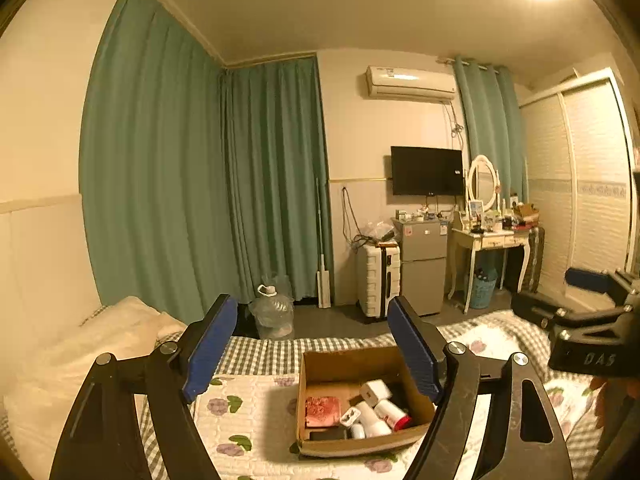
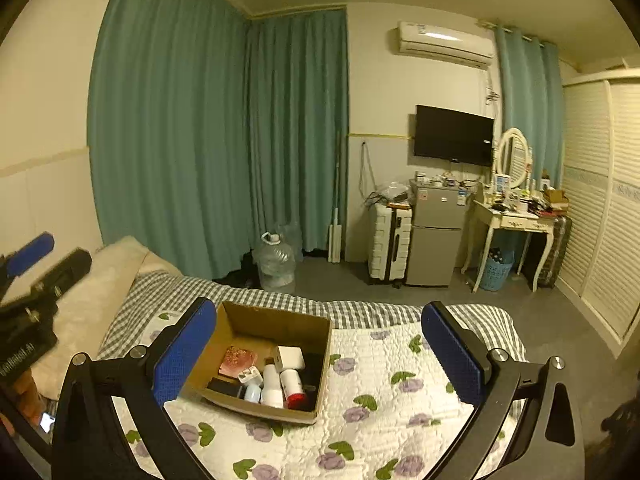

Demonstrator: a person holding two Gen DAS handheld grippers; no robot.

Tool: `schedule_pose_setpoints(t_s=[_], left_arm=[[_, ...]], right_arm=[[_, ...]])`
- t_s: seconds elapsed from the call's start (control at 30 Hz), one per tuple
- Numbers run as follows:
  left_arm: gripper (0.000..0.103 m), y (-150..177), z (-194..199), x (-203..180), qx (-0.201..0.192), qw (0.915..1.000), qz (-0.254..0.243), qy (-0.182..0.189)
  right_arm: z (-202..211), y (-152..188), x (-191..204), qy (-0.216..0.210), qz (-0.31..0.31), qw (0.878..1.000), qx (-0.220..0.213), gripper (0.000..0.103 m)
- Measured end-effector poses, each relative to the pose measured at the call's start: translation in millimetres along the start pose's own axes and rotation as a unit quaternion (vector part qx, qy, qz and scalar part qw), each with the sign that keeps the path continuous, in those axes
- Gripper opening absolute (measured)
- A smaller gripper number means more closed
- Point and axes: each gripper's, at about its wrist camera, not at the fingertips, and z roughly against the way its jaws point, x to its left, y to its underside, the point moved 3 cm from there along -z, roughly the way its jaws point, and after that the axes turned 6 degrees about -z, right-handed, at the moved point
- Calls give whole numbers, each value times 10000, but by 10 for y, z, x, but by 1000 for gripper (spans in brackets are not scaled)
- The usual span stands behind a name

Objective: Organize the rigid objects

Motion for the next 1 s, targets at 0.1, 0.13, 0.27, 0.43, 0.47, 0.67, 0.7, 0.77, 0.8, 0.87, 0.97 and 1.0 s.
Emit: schedule_pose_setpoints(t_s=[0.1, 0.13, 0.27, 0.43, 0.47, 0.67, 0.7, 0.77, 0.8, 0.87, 0.97, 1.0], left_arm=[[81, 250, -74, -70, 170, 9998, 88, 87], [81, 359, -136, -87, 261, 9995, 143, 78], [81, 736, -355, -158, 635, 9977, 221, 82], [81, 1120, -566, -294, 961, 9954, -51, -22], [81, 1169, -610, -314, 1034, 9946, -31, 9], [81, 1347, -656, -342, 1240, 9922, 53, 136], [81, 1354, -647, -365, 1237, 9922, 14, 125], [81, 1353, -623, -402, 1216, 9925, -12, 115], [81, 1353, -612, -413, 1207, 9926, -13, 114], [81, 1351, -605, -416, 1178, 9930, -55, 84], [81, 1357, -601, -425, 1156, 9932, -126, 11], [81, 1363, -607, -419, 1163, 9932, -115, 19]], right_arm=[[13, 259, -35, -8, -8, 10000, -10, 103], [-21, 348, -43, -18, -7, 10000, -18, 103], [-289, 750, -121, 56, -86, 9999, -24, 103], [-711, 1161, -219, 65, -160, 9993, 321, 103], [-755, 1202, -241, 35, -226, 9991, 357, 103], [-883, 1356, -211, 56, -115, 9988, 470, 103], [-890, 1368, -204, 39, -117, 9987, 488, 103], [-911, 1396, -183, -11, -123, 9985, 536, 103], [-922, 1409, -174, -5, -109, 9984, 561, 103], [-926, 1425, -165, 17, -85, 9982, 587, 103], [-917, 1417, -169, 21, -94, 9982, 597, 103], [-906, 1404, -170, 24, -86, 9981, 602, 103]])
